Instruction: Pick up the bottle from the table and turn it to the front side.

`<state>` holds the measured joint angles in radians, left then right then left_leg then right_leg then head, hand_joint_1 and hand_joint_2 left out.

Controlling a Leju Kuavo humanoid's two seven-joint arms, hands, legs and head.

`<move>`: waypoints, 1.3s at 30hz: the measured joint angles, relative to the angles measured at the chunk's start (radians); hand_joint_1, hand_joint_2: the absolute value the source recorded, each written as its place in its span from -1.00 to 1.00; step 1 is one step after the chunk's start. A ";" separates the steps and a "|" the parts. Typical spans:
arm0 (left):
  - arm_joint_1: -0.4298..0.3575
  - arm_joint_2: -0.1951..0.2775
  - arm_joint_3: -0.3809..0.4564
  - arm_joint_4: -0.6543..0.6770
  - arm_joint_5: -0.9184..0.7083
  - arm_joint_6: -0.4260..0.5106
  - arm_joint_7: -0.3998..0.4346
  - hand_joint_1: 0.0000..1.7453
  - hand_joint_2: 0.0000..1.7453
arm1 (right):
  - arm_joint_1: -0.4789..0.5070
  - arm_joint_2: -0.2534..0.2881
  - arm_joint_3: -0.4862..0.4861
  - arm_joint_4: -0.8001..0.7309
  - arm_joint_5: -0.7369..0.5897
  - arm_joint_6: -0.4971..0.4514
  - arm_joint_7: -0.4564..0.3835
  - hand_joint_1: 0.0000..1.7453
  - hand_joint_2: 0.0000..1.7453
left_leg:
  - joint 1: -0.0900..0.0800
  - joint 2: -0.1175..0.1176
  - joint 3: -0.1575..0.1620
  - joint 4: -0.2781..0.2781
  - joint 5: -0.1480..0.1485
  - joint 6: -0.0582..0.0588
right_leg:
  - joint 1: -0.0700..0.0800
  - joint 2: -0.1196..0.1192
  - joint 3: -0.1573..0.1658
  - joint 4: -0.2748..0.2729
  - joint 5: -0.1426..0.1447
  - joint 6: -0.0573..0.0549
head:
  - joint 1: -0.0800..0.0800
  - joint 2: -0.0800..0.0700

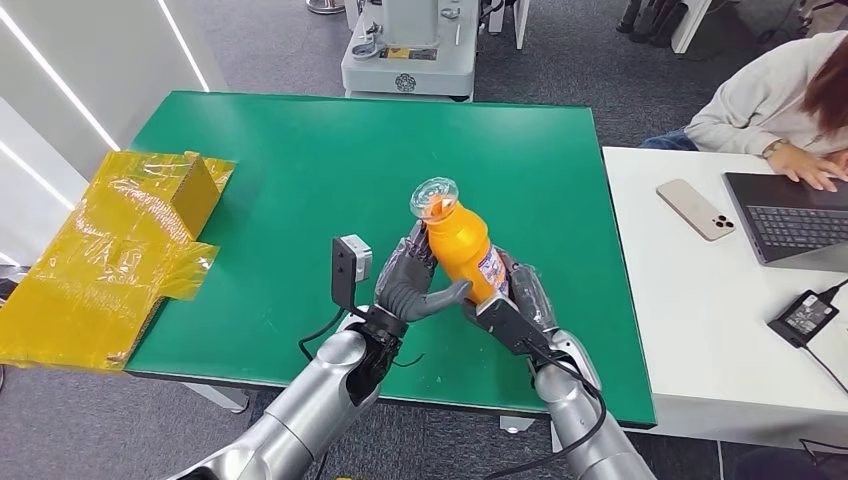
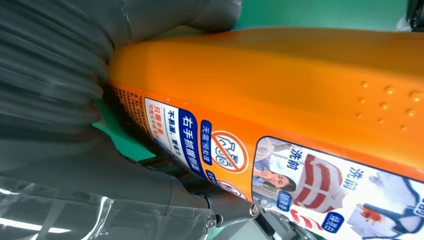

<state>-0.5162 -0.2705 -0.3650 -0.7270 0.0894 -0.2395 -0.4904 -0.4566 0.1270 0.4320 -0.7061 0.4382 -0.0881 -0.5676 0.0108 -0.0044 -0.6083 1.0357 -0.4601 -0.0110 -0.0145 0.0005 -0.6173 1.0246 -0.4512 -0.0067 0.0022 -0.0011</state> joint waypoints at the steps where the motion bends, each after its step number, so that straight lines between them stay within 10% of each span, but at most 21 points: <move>1: 0.000 0.001 0.000 0.001 0.000 0.001 0.001 -1.00 1.00 | 0.000 0.000 0.001 0.002 0.000 0.001 0.001 0.88 1.00 | 0.000 0.000 0.000 0.000 0.000 0.000 | 0.000 0.000 0.000 0.000 0.000 0.000 | 0.000 0.000; 22: -0.083 0.059 0.039 0.199 -0.004 0.128 0.010 -1.00 1.00 | 0.016 -0.005 0.009 0.035 0.025 0.014 0.003 0.83 1.00 | 0.000 0.000 0.000 0.000 0.000 0.000 | 0.000 0.000 0.000 0.000 0.000 0.000 | 0.000 0.000; 26: -0.083 0.062 0.063 0.206 0.031 0.091 0.002 0.62 1.00 | -0.002 -0.004 0.018 0.050 0.020 0.015 -0.003 0.78 1.00 | 0.000 0.000 0.000 0.000 0.000 0.000 | 0.000 0.000 0.000 0.000 0.000 0.000 | 0.000 0.000; 28: -0.083 0.061 0.075 0.207 0.046 0.066 0.000 0.93 1.00 | -0.014 -0.004 0.025 0.059 0.017 0.013 -0.005 0.78 1.00 | 0.000 0.000 0.000 0.000 0.000 0.000 | 0.000 0.000 0.000 0.000 0.000 0.000 | 0.000 0.000; 39: -0.081 0.048 0.123 0.207 0.168 -0.097 0.051 0.94 1.00 | -0.026 -0.004 0.038 0.079 0.013 -0.018 -0.018 0.82 1.00 | 0.000 0.001 0.001 0.001 0.000 0.000 | 0.000 0.001 0.000 0.000 0.000 0.000 | 0.000 0.000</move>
<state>-0.5974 -0.2225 -0.2419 -0.5203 0.2577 -0.3368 -0.4398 -0.4823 0.1232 0.4699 -0.6275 0.4514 -0.1062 -0.5857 0.0110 -0.0036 -0.6078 1.0364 -0.4601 -0.0110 -0.0146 0.0017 -0.6175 1.0247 -0.4511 -0.0068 0.0021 -0.0011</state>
